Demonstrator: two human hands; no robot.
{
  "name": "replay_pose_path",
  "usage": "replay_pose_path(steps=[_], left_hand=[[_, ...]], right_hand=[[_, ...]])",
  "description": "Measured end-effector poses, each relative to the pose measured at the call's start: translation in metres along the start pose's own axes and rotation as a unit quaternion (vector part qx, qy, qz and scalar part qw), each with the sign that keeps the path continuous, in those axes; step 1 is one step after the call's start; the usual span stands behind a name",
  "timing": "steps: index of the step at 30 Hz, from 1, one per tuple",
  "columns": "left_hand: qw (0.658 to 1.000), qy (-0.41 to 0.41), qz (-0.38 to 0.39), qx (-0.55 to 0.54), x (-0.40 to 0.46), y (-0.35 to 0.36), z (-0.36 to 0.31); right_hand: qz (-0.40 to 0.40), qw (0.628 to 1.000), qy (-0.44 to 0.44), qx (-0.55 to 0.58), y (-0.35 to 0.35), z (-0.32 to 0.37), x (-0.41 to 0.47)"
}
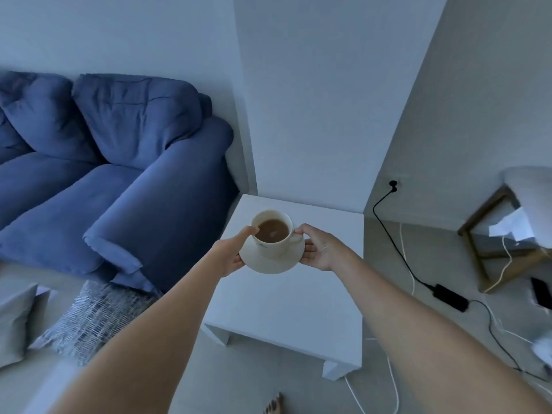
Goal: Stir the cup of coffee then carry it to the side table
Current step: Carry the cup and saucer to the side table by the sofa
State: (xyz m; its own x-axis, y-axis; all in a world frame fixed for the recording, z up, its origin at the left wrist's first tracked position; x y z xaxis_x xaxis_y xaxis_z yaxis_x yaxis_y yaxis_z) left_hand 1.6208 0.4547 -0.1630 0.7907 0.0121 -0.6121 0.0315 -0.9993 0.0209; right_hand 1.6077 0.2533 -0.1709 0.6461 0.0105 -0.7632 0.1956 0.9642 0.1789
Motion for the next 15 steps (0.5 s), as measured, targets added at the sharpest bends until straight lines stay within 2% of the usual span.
replay_pose_path(steps=[8, 15], left_hand=[[0.998, -0.007, 0.047, 0.043, 0.096, 0.011, -0.001], [0.996, -0.040, 0.062, 0.047, 0.177, 0.030, 0.032]], right_hand=[[-0.033, 0.997, 0.004, 0.074, -0.014, 0.010, 0.072], [-0.057, 0.993, 0.031, 0.095, -0.035, -0.011, 0.156]])
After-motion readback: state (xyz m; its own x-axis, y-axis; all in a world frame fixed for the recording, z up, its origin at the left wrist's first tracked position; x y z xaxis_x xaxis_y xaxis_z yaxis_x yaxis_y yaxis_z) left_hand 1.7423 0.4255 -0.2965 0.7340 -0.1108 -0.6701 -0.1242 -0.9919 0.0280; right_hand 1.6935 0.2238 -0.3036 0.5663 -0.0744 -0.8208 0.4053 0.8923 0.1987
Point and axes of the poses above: each hand's wrist, its own x-axis towards the middle knuckle, its own y-axis out of the palm, z = x × y, the point moved 2 cm from there along x, towards the middle knuckle, and after that the axes turned 5 degrees about y, right-handed, at the moved point
